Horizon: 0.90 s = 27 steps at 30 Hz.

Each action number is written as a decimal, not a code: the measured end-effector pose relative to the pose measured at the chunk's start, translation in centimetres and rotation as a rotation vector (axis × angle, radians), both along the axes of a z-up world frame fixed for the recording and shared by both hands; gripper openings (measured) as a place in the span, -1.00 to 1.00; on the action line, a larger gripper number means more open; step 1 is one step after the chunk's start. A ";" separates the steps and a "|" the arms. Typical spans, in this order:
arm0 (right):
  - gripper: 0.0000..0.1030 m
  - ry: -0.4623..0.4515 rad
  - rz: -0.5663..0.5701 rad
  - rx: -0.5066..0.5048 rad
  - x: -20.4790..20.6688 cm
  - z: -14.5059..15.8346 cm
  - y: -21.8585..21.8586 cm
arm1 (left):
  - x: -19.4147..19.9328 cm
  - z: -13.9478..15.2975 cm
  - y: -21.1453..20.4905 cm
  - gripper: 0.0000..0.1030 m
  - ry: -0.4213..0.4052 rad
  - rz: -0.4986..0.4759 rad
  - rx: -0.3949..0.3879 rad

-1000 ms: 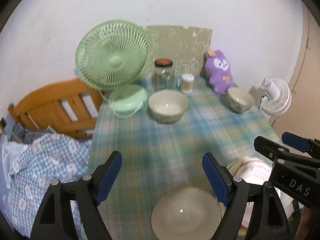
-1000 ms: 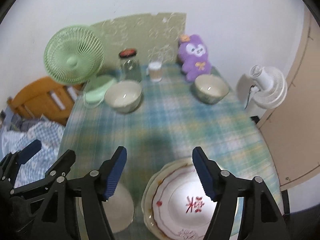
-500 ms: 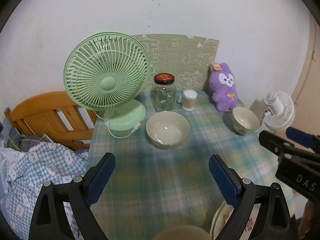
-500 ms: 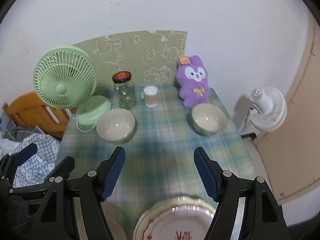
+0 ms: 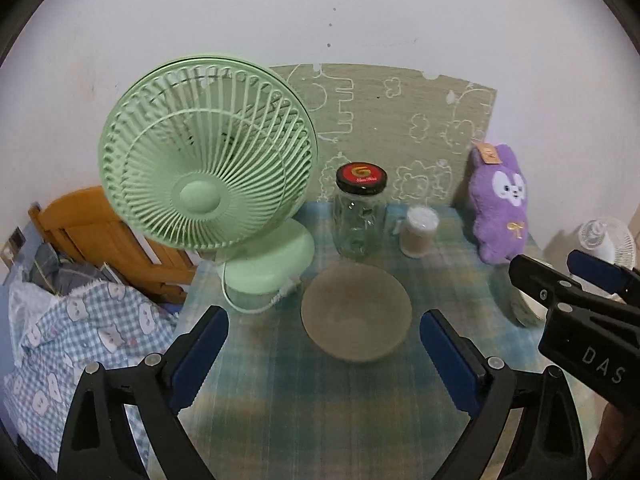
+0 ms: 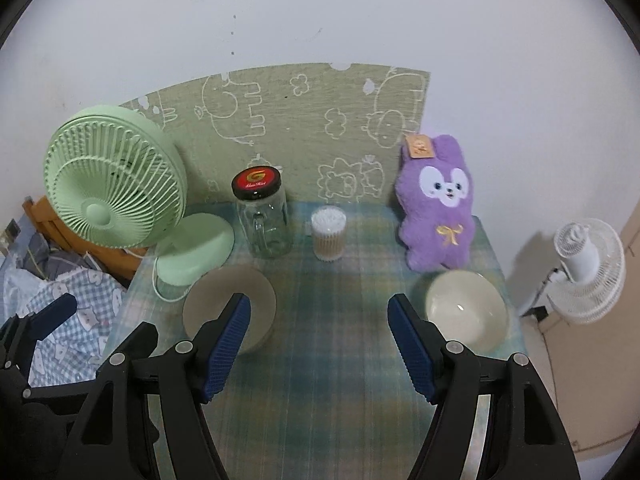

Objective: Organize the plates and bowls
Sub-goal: 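Move the right gripper toward the white bowl beside the green fan, then close the right gripper on that bowl's rim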

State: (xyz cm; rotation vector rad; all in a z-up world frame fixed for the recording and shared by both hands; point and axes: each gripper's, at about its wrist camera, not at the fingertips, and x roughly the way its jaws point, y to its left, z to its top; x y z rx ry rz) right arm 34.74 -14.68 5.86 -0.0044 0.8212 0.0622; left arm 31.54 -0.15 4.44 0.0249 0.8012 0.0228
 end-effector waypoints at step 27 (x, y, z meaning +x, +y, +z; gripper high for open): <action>-0.01 0.172 0.130 0.063 11.9 -12.9 5.2 | 9.8 -11.6 2.1 0.13 0.147 0.101 -0.063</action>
